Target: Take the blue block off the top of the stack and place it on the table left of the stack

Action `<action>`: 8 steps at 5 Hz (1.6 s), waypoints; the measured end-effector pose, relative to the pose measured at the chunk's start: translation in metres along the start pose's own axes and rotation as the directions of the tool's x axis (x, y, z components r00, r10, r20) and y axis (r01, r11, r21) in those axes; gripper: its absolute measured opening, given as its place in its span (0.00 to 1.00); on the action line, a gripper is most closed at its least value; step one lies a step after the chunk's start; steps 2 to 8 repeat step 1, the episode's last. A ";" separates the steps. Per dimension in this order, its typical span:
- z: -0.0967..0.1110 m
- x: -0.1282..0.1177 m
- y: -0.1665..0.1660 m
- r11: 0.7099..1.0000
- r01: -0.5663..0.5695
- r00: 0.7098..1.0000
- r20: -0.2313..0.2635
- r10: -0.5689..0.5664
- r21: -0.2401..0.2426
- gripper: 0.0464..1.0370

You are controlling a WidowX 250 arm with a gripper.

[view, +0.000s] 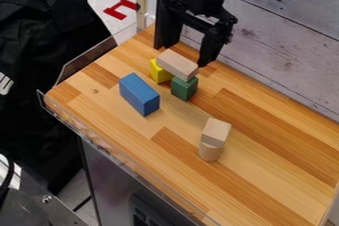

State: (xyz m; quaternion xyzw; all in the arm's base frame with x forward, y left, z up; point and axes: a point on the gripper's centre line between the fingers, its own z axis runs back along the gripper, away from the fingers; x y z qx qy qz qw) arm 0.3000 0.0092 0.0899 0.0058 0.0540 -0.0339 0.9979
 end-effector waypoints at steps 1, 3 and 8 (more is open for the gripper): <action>-0.001 0.002 0.004 0.999 -0.031 0.999 -0.018 0.031 0.027 0.96; -0.001 0.002 0.004 0.999 -0.031 0.999 -0.018 0.031 0.027 0.96; -0.001 0.002 0.004 0.999 -0.031 0.999 -0.018 0.031 0.027 0.96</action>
